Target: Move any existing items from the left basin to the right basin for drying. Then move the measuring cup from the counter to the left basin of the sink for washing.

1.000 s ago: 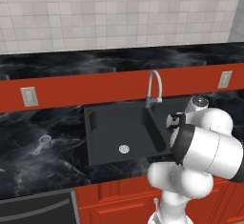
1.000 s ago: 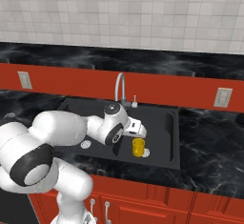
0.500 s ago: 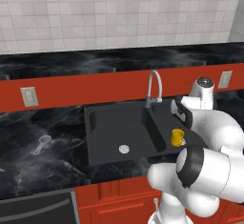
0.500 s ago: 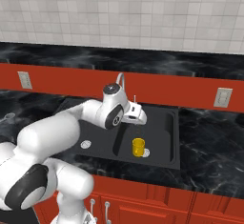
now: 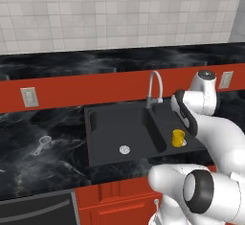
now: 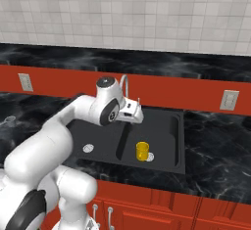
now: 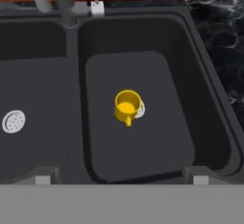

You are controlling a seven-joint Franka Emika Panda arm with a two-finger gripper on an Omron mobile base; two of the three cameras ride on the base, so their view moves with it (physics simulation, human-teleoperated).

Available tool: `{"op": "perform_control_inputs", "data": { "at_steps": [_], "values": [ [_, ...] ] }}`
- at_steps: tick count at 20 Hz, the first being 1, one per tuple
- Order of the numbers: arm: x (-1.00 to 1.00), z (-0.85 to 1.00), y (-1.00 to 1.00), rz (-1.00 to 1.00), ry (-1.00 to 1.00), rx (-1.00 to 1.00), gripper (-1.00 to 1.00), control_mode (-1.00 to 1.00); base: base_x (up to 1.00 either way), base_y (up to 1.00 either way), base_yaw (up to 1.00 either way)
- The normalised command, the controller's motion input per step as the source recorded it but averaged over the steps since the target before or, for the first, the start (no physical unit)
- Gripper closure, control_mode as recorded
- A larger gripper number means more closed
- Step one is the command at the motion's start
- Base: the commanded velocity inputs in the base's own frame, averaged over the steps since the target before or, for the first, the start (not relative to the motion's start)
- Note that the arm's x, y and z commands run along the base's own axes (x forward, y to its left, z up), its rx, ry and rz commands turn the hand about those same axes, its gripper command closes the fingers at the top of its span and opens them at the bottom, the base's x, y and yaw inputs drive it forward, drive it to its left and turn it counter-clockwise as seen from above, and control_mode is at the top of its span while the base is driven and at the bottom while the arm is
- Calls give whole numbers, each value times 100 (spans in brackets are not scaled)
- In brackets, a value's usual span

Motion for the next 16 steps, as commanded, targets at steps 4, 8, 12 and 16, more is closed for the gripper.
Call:
{"op": "perform_control_inputs", "data": {
  "at_steps": [4, 8, 12, 16],
  "values": [
    [-31, 15, 48, -1, 0, 0, -100, -100, 0, 0, 0],
    [-28, 6, 57, -2, 0, 0, -100, -100, 0, 0, 0],
    [-14, 0, 70, -3, 0, 0, -100, -100, 0, 0, 0],
    [-20, 0, 57, 5, 0, 0, -100, -100, 0, 0, 0]
  ]
}}
